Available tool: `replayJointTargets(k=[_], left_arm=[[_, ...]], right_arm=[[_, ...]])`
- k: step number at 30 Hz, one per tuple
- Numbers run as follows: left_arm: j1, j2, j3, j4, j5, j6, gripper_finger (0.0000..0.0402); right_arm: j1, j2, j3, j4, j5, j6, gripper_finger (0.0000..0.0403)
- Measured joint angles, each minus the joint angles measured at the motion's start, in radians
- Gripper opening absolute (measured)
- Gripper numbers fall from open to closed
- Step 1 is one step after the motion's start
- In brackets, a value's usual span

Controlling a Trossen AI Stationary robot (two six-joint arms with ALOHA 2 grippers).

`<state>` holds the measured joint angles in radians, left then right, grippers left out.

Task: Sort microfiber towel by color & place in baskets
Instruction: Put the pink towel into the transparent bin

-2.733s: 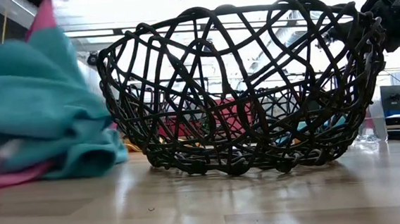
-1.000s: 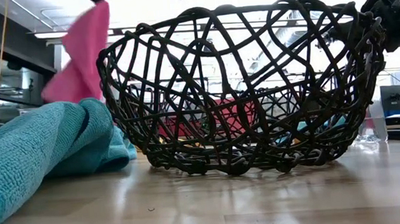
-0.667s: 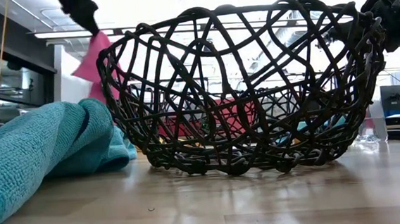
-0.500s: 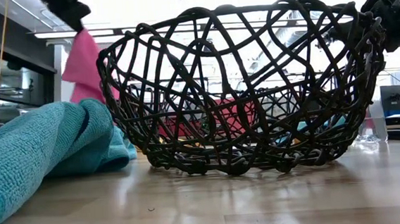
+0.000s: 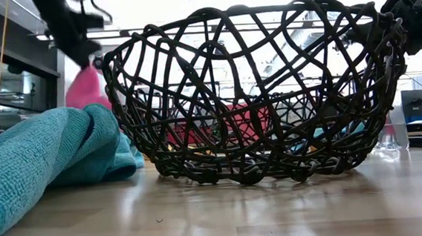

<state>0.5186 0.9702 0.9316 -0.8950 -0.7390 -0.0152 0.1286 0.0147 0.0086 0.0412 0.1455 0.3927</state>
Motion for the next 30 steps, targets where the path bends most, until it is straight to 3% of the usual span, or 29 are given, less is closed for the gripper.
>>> replayJointTargets(k=[8,11,13,20,26,30], left_arm=[[0.01,0.077,-0.162,0.11,0.169,0.043,0.0],[0.051,0.102,-0.162,0.11,0.409,0.161,0.0],[0.079,0.125,-0.163,0.11,0.497,0.235,0.0],[0.199,0.263,-0.162,0.109,0.535,0.502,0.0],[0.284,0.359,-0.162,0.109,0.73,0.642,0.0],[0.306,0.413,-0.162,0.109,0.768,0.763,0.0]], right_arm=[[0.0,0.0,0.0,0.0,0.0,0.0,0.0],[0.0,0.0,0.0,0.0,-0.001,0.0,0.0],[0.0,0.0,0.0,0.0,-0.001,0.0,0.0],[0.0,0.0,0.0,0.0,-0.005,0.0,0.0],[0.0,0.0,0.0,0.0,-0.004,0.0,0.0],[0.0,0.0,0.0,0.0,-0.004,0.0,0.0]])
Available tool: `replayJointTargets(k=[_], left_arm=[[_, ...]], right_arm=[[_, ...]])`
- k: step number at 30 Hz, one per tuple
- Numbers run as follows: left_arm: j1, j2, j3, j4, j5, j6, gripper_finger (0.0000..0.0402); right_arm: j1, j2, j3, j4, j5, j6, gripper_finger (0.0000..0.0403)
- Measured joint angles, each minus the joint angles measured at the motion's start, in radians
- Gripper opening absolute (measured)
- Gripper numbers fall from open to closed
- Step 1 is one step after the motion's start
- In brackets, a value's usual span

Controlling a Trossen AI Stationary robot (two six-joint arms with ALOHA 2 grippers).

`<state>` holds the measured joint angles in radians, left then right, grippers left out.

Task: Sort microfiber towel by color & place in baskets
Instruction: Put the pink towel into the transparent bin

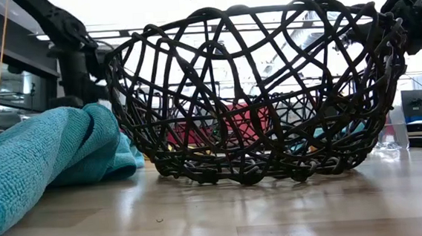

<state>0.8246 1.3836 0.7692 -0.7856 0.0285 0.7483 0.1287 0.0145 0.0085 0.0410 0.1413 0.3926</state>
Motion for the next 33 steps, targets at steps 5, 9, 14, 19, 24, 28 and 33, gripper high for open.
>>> replayJointTargets(k=[5,9,14,19,24,28,33], left_arm=[[0.007,0.082,0.003,0.002,0.006,0.075,0.0],[0.006,0.137,0.006,0.003,-0.004,0.029,0.0],[0.002,0.135,0.009,0.015,-0.009,-0.007,0.0009],[-0.003,0.101,0.053,-0.031,-0.022,-0.017,0.0051],[-0.003,0.053,0.112,-0.1,-0.022,-0.073,0.0112],[-0.003,0.017,0.165,-0.171,-0.023,-0.13,0.016],[-0.003,-0.024,0.243,-0.264,-0.042,-0.204,0.0205]], right_arm=[[0.0,0.0,0.0,0.0,0.0,0.0,0.0],[0.0,0.0,0.0,0.0,0.001,0.0,0.0],[0.0,0.0,0.0,0.0,0.004,0.0,0.0],[0.0,0.0,0.0,0.0,0.004,0.0,0.0],[0.0,0.0,0.0,0.0,0.004,0.0,0.0],[0.0,0.0,0.0,0.0,0.004,0.0,0.0],[0.0,0.0,0.0,0.0,0.003,0.0,0.0]])
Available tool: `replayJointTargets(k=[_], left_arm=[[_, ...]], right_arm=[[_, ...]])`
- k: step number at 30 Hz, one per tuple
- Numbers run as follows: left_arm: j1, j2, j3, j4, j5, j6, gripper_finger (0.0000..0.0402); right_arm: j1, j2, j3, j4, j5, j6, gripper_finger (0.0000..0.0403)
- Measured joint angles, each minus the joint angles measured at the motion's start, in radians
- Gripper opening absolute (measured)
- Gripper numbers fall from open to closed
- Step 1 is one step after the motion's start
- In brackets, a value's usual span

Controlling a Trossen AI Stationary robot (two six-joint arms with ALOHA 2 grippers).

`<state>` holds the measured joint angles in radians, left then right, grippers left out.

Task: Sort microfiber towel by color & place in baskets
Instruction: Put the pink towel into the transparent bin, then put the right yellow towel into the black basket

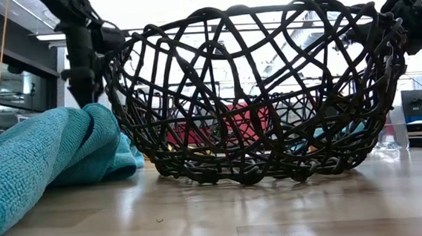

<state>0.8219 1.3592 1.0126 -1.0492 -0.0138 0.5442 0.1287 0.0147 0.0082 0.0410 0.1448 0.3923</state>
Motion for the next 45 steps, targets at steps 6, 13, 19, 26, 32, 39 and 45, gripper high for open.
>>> replayJointTargets(k=[6,13,19,26,32,39,45], left_arm=[[-0.005,-0.038,0.099,-0.125,-0.002,-0.063,0.0222],[-0.064,-0.096,0.145,-0.254,0.073,-0.207,0.0223],[-0.195,-0.174,0.145,-0.105,0.343,-0.478,0.0223],[-0.418,-0.232,0.09,0.39,0.307,-0.738,0.0223],[-0.571,-0.217,0.013,0.726,0.168,-0.871,0.0223],[-0.639,-0.257,0.001,0.801,0.153,-0.971,0.0223],[-0.639,-0.4,0.002,0.821,0.064,-0.921,0.0223]], right_arm=[[0.0,0.0,0.0,0.0,0.0,0.0,0.0],[0.0,0.0,0.0,0.0,-0.004,0.0,0.0],[0.0,0.0,0.0,0.0,-0.004,0.0,0.0],[0.0,0.0,0.0,0.0,-0.001,-0.014,0.0],[0.0,0.0,0.0,0.202,0.146,-0.084,0.0],[0.0,0.0,0.0,0.62,0.366,0.146,0.0],[0.0,0.064,0.007,0.673,0.378,0.255,0.0]])
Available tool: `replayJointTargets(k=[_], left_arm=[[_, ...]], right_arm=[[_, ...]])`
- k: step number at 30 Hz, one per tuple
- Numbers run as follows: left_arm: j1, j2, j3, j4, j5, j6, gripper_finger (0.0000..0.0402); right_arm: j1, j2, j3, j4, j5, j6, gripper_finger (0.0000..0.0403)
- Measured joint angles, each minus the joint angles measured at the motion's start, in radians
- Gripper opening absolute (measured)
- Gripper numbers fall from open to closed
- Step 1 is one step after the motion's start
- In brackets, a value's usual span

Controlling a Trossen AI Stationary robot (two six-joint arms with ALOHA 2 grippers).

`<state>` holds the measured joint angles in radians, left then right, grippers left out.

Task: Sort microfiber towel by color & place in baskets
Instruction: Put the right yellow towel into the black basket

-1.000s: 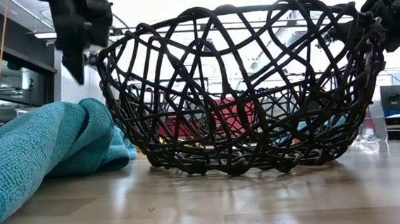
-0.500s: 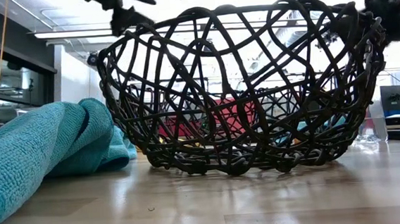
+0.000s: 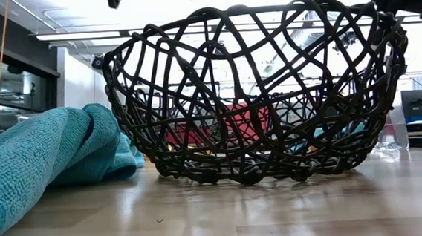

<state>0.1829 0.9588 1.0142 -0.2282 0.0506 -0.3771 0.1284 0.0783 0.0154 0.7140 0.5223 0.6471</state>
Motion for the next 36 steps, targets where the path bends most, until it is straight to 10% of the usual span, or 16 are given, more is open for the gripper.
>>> replayJointTargets(k=[10,25,31,36], left_arm=[[0.001,-0.222,-0.089,-0.016,-0.251,0.108,0.0223],[0.001,-0.436,-0.216,-0.067,-0.24,0.039,0.0223],[0.001,-0.43,-0.217,-0.157,-0.181,0.042,0.0223],[0.001,-0.407,-0.217,-0.163,-0.181,0.113,0.0223]], right_arm=[[-0.018,0.674,0.397,0.022,0.048,-0.111,0.0],[-0.375,1.358,1.251,-1.197,-0.21,0.022,0.0091],[-0.429,1.47,1.297,-1.685,-0.234,0.243,0.0171],[-0.439,1.52,1.187,-1.733,-0.289,0.382,0.0202]])
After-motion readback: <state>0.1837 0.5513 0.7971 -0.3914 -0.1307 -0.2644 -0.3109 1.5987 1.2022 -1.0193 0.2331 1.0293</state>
